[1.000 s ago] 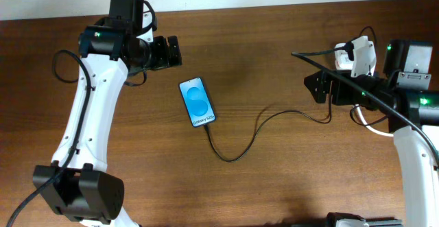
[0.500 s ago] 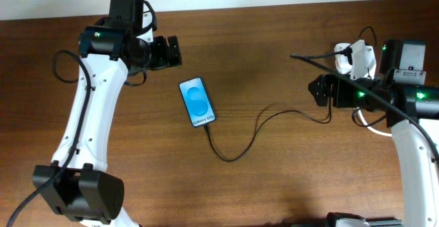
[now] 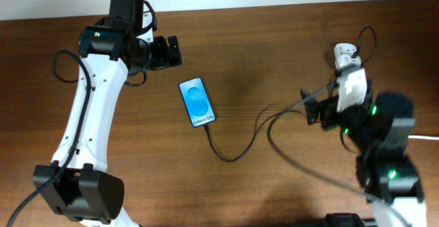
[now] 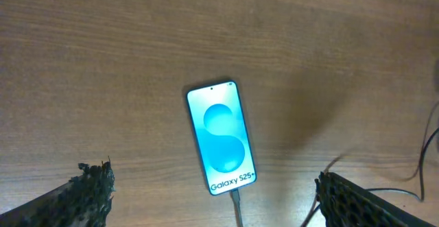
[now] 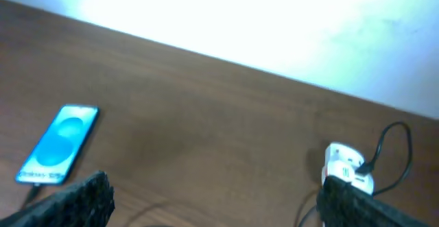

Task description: Plug charger to phone and switch on socket

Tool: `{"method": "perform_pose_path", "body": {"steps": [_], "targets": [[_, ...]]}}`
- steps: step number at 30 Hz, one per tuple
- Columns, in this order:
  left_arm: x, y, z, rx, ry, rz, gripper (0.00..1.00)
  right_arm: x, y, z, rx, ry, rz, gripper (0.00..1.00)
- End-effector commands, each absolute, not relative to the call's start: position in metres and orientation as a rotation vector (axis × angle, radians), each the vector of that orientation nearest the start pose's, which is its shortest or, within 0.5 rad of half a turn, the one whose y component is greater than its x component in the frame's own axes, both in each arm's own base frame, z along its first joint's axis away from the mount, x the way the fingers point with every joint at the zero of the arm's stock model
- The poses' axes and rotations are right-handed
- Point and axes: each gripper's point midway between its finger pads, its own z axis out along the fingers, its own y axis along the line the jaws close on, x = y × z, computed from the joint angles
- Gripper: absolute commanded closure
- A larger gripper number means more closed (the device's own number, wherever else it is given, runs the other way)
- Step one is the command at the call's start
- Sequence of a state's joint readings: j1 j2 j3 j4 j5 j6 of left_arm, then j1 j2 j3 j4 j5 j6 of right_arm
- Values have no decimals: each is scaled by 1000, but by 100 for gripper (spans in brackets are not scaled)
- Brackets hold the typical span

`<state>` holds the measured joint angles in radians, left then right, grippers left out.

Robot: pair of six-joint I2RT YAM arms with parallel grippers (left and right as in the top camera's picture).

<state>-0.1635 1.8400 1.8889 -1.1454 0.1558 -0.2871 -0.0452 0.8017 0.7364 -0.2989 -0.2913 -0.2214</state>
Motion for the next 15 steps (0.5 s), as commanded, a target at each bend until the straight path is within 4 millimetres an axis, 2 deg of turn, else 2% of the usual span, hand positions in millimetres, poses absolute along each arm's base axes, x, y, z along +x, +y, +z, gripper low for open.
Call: {"method": "perform_pose_path", "body": {"steps": [1,8,15], "targets": [[433,-96,229,-113,2675,-340,1,291,36,236,-365,1812,53,2],[433,-96,229,-113,2675,-340,1,263,37,207,-363,1667,25,1],[433,-96,229,-113,2675,-341,1,252,35,195,-349,1615,0,1]]}}
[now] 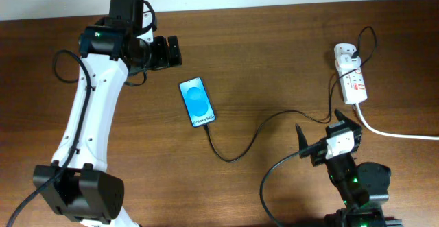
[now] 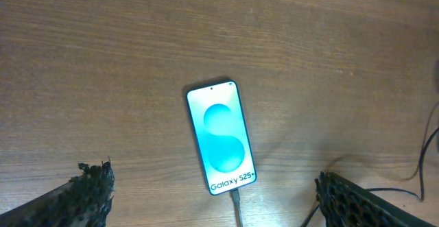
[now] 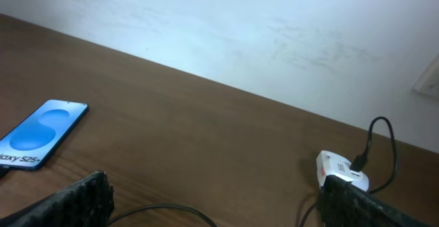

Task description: Plug charger to phone and switch on socket

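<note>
The phone [image 1: 197, 102] lies face up on the wooden table, its blue screen lit, also seen in the left wrist view [image 2: 221, 138] and the right wrist view [image 3: 38, 134]. A black charger cable [image 1: 240, 148] is plugged into its lower end and runs right to the white socket strip [image 1: 350, 74], which also shows as a white socket strip [image 3: 339, 169]. My left gripper [image 1: 168, 51] hovers open up and left of the phone. Open too, the right gripper [image 1: 322, 141] sits near the front edge, below the strip.
A white mains lead [image 1: 394, 131] leaves the socket strip toward the right edge. A pale wall [image 3: 240, 28] runs behind the table's far edge. Black arm cables [image 1: 288, 165] loop near the right arm's base.
My right gripper has moved from beside the socket strip back toward the front edge of the table, leaving the strip uncovered. The left gripper, phone and cable have not moved.
</note>
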Tool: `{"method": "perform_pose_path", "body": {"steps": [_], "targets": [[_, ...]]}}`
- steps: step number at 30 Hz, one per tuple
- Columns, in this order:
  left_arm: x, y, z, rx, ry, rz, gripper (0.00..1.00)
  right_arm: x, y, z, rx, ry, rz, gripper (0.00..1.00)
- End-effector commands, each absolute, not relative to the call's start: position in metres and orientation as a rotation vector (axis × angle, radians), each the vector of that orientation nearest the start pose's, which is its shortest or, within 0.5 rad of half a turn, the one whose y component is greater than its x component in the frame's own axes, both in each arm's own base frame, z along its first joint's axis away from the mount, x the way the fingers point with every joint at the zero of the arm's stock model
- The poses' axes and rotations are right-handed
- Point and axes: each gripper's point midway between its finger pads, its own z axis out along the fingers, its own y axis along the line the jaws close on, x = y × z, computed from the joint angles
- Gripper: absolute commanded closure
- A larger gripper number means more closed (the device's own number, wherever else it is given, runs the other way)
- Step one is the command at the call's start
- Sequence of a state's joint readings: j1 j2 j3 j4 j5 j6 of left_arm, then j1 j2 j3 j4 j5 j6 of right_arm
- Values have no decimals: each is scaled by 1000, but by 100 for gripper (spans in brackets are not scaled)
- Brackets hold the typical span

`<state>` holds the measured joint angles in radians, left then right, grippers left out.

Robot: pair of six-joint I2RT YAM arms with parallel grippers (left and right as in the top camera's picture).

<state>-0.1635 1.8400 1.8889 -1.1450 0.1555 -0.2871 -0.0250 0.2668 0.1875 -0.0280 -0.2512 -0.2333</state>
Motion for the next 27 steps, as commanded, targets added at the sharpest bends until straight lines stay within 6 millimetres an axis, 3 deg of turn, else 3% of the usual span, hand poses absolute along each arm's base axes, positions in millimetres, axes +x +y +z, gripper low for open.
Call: {"method": "perform_pose_path", "body": {"steps": [1,19,27], "targets": [[433,-96,229,-112,2675,-341,1,251,34,193,-346,1612,-4,1],[433,-96,229,-112,2675,-341,1,243,34,162,-343,1587,-11,1],[433,-96,229,-113,2675,-340,1,243,34,161,-343,1589,-10,1]]}}
